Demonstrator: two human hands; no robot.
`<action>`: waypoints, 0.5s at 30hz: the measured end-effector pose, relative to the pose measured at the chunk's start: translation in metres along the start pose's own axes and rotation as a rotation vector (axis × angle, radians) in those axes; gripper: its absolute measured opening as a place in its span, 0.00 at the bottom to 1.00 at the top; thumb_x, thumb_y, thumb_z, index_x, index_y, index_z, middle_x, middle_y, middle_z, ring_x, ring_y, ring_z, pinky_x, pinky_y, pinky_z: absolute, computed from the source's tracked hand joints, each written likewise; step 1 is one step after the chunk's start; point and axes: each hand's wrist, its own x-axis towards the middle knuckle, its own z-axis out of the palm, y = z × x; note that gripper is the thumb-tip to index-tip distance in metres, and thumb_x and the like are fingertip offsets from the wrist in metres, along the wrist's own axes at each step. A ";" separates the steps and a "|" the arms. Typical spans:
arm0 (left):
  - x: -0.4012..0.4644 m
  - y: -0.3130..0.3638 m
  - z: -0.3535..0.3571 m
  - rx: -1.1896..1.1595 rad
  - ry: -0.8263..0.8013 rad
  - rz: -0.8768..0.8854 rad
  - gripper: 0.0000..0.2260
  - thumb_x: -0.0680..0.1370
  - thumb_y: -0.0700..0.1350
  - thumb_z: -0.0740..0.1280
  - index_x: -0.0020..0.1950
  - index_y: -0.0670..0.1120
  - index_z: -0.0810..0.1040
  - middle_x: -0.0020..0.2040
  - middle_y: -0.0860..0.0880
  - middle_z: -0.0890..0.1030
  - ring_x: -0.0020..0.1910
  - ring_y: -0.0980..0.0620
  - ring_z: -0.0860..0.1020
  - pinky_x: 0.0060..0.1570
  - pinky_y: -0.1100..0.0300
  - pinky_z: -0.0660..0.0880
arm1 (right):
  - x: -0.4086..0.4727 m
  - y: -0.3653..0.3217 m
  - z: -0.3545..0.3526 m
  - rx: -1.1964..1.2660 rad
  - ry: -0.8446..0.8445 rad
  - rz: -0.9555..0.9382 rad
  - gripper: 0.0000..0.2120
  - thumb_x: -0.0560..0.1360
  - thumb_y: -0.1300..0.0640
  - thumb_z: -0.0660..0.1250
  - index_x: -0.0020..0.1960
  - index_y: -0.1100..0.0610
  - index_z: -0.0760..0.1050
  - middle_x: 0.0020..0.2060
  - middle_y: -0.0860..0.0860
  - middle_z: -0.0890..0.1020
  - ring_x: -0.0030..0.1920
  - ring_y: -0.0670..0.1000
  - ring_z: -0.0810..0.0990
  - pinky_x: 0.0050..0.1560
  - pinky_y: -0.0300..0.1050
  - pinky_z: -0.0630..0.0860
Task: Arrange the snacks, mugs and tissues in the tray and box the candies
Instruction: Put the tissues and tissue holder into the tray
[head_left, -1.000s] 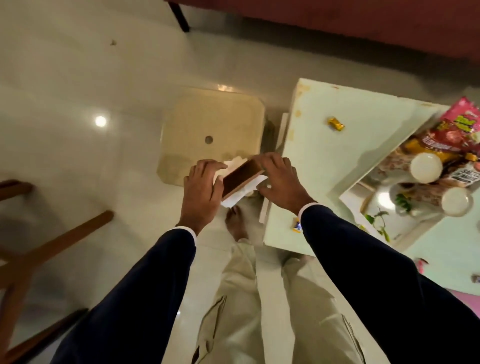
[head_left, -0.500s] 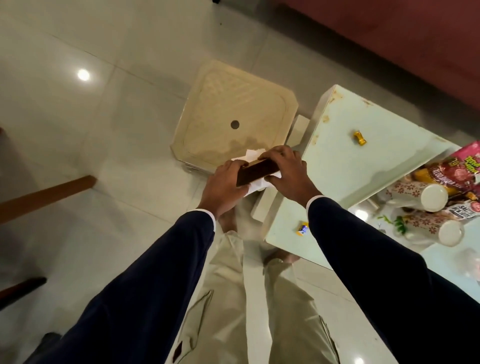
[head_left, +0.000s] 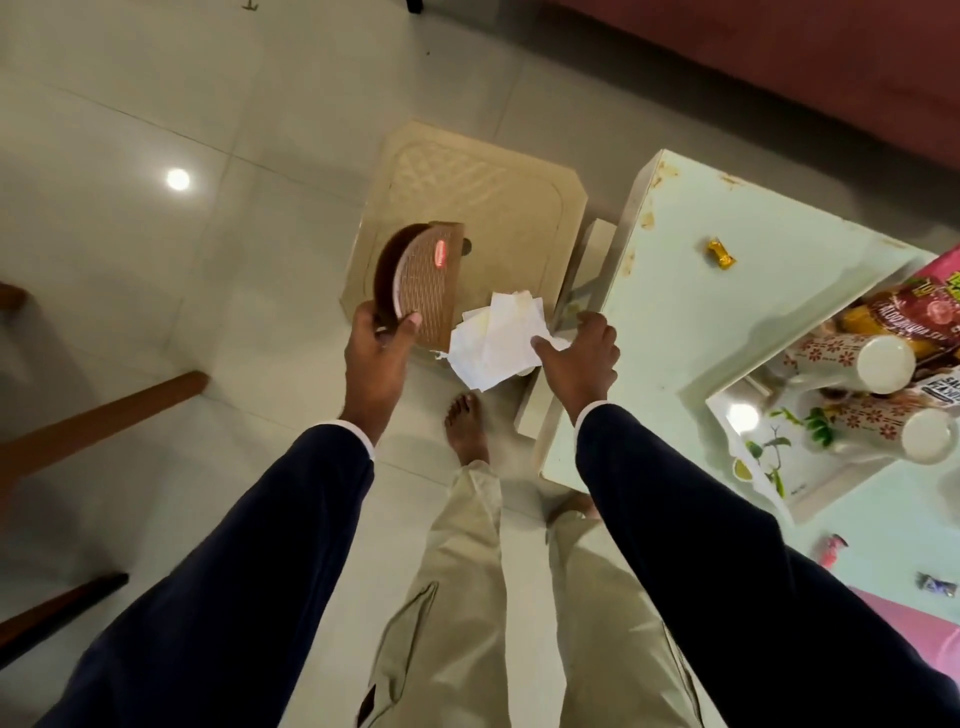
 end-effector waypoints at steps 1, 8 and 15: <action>-0.001 -0.004 -0.007 0.017 -0.004 -0.008 0.10 0.78 0.51 0.71 0.57 0.55 0.75 0.55 0.54 0.83 0.55 0.51 0.83 0.59 0.42 0.80 | -0.001 0.000 0.007 -0.026 0.002 0.004 0.35 0.69 0.41 0.72 0.69 0.55 0.64 0.66 0.52 0.69 0.66 0.59 0.68 0.64 0.59 0.66; -0.004 -0.020 -0.029 0.100 -0.062 0.019 0.16 0.76 0.59 0.69 0.60 0.55 0.74 0.57 0.55 0.83 0.56 0.52 0.82 0.58 0.45 0.80 | 0.000 -0.007 0.037 -0.165 0.069 0.040 0.44 0.62 0.31 0.73 0.67 0.56 0.64 0.62 0.51 0.72 0.64 0.58 0.71 0.60 0.57 0.67; -0.006 -0.026 -0.028 0.125 -0.076 0.050 0.15 0.76 0.57 0.69 0.60 0.55 0.74 0.53 0.61 0.82 0.51 0.60 0.81 0.53 0.53 0.80 | 0.010 -0.004 0.037 -0.111 0.086 0.015 0.33 0.63 0.37 0.75 0.60 0.51 0.67 0.56 0.48 0.78 0.60 0.56 0.75 0.57 0.56 0.66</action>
